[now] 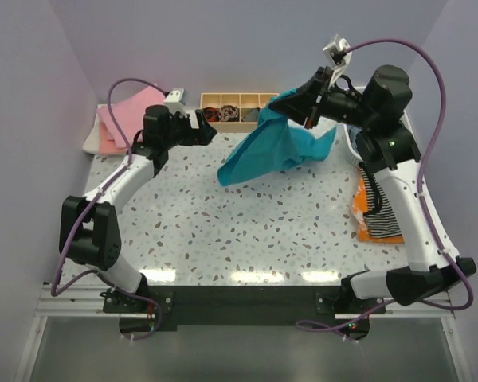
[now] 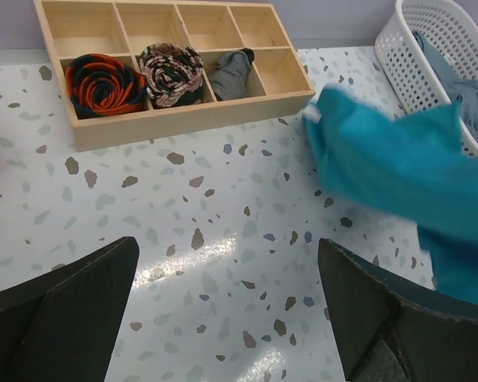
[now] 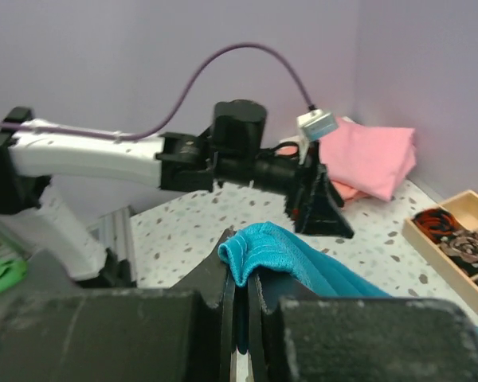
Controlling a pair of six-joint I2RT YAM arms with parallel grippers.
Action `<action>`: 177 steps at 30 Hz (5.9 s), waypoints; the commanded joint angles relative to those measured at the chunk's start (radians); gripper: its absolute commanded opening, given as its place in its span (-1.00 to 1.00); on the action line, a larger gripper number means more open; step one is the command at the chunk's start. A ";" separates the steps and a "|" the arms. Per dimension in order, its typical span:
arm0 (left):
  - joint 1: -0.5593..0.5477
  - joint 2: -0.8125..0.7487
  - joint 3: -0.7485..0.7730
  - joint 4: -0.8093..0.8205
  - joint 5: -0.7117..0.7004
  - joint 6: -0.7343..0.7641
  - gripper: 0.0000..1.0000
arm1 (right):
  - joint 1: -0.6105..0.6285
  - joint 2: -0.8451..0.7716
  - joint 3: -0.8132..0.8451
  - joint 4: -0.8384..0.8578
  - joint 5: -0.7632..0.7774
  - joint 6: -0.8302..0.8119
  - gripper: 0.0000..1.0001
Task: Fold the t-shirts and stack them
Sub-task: Move the tshirt to the center of the board, then flatten the tshirt out
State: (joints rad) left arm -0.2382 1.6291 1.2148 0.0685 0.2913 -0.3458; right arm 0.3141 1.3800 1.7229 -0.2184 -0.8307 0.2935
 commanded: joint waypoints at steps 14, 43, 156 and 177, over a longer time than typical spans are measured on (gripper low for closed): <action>-0.004 -0.276 -0.133 0.010 -0.132 0.004 1.00 | 0.036 -0.283 -0.278 -0.001 -0.071 0.112 -0.99; -0.013 -0.198 -0.334 0.059 0.069 -0.019 0.42 | -0.023 0.308 -0.184 -0.202 1.052 0.065 0.92; -0.345 -0.662 -0.326 -0.449 -0.464 -0.136 -1.00 | 0.577 -0.268 -0.494 -0.593 1.909 0.279 -1.00; -0.330 -0.378 -0.399 -0.282 -0.654 -0.136 1.00 | 0.519 -0.182 -0.543 -0.553 1.895 0.282 -1.00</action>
State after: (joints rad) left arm -0.6117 1.1084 0.7452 -0.4011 -0.3130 -0.5686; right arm 0.8448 1.2083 1.1770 -0.8181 1.0542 0.5831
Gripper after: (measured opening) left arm 0.997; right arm 0.022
